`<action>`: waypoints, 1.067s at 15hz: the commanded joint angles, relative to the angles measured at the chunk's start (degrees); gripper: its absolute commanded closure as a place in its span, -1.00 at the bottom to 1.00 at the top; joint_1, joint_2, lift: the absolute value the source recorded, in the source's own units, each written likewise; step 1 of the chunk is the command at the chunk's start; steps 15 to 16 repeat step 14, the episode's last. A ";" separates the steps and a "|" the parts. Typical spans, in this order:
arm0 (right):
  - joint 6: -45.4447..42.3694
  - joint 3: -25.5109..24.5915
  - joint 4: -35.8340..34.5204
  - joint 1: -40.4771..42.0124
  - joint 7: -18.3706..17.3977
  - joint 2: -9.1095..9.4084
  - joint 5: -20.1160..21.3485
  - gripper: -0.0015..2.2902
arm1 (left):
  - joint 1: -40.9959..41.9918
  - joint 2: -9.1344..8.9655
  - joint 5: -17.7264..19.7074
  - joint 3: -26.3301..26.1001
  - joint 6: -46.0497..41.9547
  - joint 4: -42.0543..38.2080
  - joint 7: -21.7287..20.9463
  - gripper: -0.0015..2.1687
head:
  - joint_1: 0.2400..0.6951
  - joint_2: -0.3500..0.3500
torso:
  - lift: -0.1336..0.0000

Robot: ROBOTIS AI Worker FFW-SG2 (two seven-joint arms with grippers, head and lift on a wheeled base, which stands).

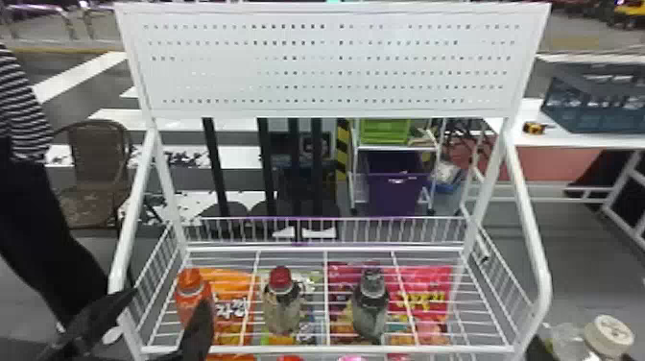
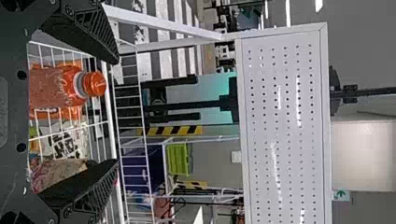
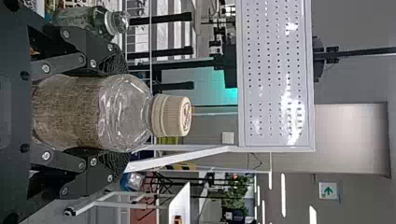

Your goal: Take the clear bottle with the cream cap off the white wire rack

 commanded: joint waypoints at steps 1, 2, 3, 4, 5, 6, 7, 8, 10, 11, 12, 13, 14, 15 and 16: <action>-0.21 -0.01 -0.31 0.20 0.04 0.05 -0.01 0.16 | 0.43 0.01 0.02 0.22 -0.10 -0.50 0.00 -0.87 | 0.14 0.00 | 1.00; -0.21 0.08 -0.49 0.20 0.04 0.05 -0.01 0.16 | 0.52 0.01 0.02 0.31 -0.28 -0.58 0.00 -0.87 | 0.14 0.00 | 1.00; -0.21 0.08 -0.67 0.20 0.12 0.05 0.07 0.16 | 0.52 0.01 0.02 0.22 -0.28 -0.58 0.00 -0.87 | 0.14 0.00 | 1.00; -0.03 0.08 -0.84 0.29 0.12 0.05 0.07 0.16 | 0.61 0.01 0.02 0.22 -0.28 -0.67 0.00 -0.87 | 0.14 0.00 | 1.00; -0.03 -0.01 -0.93 0.38 0.12 0.05 -0.01 0.16 | 0.61 0.01 0.02 0.22 -0.10 -0.67 0.00 -0.87 | 0.14 0.00 | 1.00; -0.03 -0.01 -0.93 0.38 0.21 0.05 -0.01 0.16 | 0.52 0.01 0.02 0.22 -0.10 -0.67 0.00 -0.87 | 0.14 0.00 | 1.00; -0.03 -0.09 -1.02 0.38 0.48 0.05 -0.01 0.16 | 0.52 0.01 0.02 0.22 -0.10 -0.76 -0.09 -0.87 | 0.14 0.00 | 1.00; -0.03 -0.09 -1.19 0.38 0.65 0.05 -0.01 0.16 | 0.43 0.01 0.02 0.22 -0.10 -0.85 -0.09 -0.87 | 0.14 0.00 | 1.00; 0.14 -0.09 -1.63 0.38 0.65 0.05 0.07 0.16 | 0.43 0.01 0.02 0.22 -0.10 -0.94 -0.09 -0.87 | 0.14 0.00 | 1.00; 0.32 -0.09 -1.54 0.29 0.65 0.05 0.07 0.16 | 0.43 0.01 0.02 0.22 -0.10 -1.02 -0.09 -0.87 | 0.14 0.00 | 1.00; 0.49 -0.09 -1.37 0.29 0.65 0.05 -0.01 0.16 | 0.43 0.01 0.02 0.22 -0.10 -1.02 -0.09 -0.87 | 0.14 0.00 | 1.00; 0.49 -0.09 -1.19 0.11 0.74 0.05 0.07 0.16 | 0.52 -0.08 0.02 0.22 -0.10 -0.94 0.00 -0.87 | 0.14 0.00 | 1.00; 0.49 -0.09 -0.93 0.11 0.74 0.05 -0.01 0.16 | 0.43 -0.08 0.02 0.22 -0.10 -0.94 0.00 -0.87 | 0.14 0.00 | 1.00; 0.49 -0.09 -0.93 0.11 0.74 0.05 -0.01 0.16 | 0.43 -0.08 0.02 0.22 -0.10 -0.94 0.00 -0.87 | 0.14 0.00 | 1.00; 0.49 -0.09 -0.93 0.11 0.74 0.05 -0.01 0.16 | 0.43 -0.08 0.02 0.22 -0.10 -0.94 0.00 -0.87 | 0.14 0.00 | 1.00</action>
